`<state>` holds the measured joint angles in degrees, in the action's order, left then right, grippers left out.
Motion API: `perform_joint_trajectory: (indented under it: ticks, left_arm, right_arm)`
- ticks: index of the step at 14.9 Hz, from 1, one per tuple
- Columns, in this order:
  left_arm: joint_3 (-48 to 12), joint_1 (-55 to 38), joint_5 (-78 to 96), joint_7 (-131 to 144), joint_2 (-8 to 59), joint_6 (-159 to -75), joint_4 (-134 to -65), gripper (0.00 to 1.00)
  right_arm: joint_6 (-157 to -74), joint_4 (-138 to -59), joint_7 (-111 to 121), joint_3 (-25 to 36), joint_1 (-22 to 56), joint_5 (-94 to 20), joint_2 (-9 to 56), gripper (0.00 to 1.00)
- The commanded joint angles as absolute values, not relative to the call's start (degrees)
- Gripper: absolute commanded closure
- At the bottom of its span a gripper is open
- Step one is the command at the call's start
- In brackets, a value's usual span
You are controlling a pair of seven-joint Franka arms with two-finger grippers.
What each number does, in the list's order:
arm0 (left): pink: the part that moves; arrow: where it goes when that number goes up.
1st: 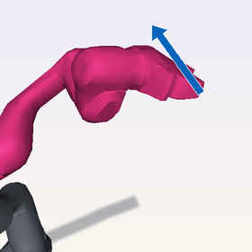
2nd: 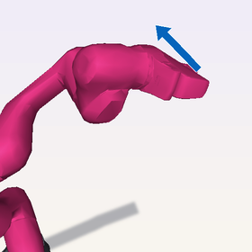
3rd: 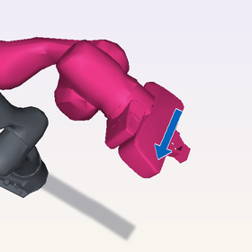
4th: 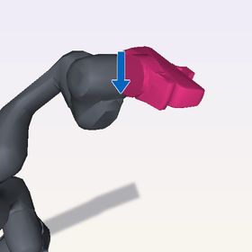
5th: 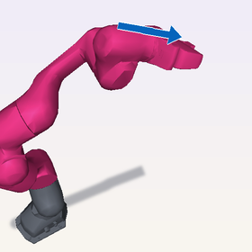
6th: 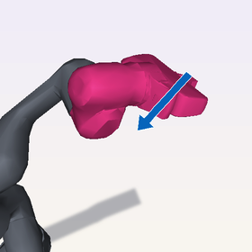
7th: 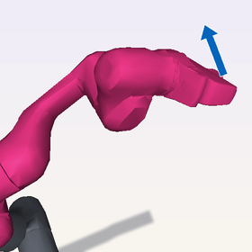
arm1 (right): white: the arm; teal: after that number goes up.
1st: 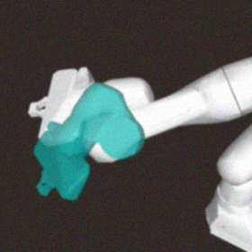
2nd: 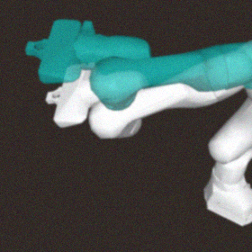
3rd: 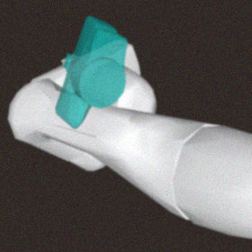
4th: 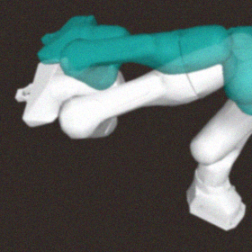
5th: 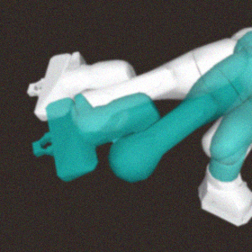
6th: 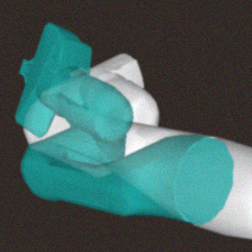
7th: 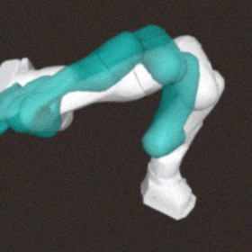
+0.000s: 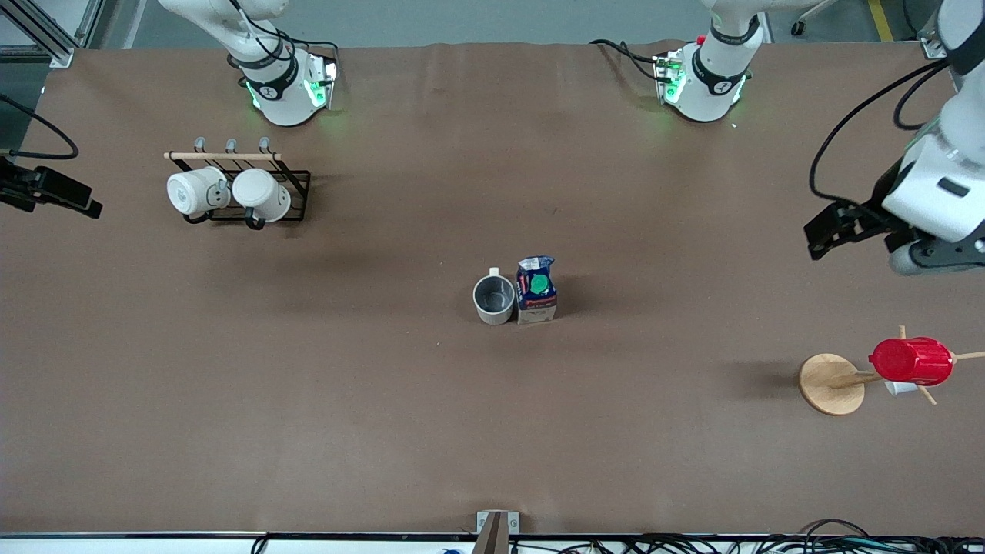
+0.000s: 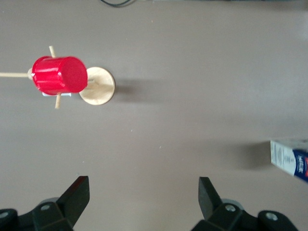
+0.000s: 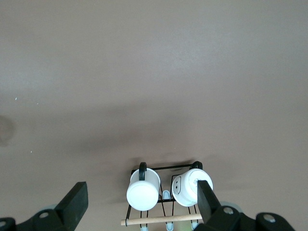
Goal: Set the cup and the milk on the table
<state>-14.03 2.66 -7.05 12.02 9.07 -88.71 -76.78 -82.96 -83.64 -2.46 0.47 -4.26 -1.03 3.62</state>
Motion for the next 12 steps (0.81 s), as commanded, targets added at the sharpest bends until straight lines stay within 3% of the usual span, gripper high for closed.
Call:
perform_joint_trajectory:
  ticks: [1,6,12]
  left_arm:
    - [-10.0,2.0,-2.6,6.6,1.5,-88.7,-85.2,0.0]
    - [-6.2,-1.1,-1.0,1.5,-7.6,-89.9,-97.2,0.0]
    - [-4.9,-1.7,-0.6,-1.8,-8.7,-88.9,-97.3,0.0]
  right_arm:
    - [-83.1,-85.3,-1.8,0.7,-4.0,-2.0,1.8,0.0]
    - [-83.1,-85.3,-1.8,0.7,-3.7,-2.0,1.8,0.0]
    - [-82.1,-84.8,0.9,0.7,-3.6,-1.3,1.9,0.0]
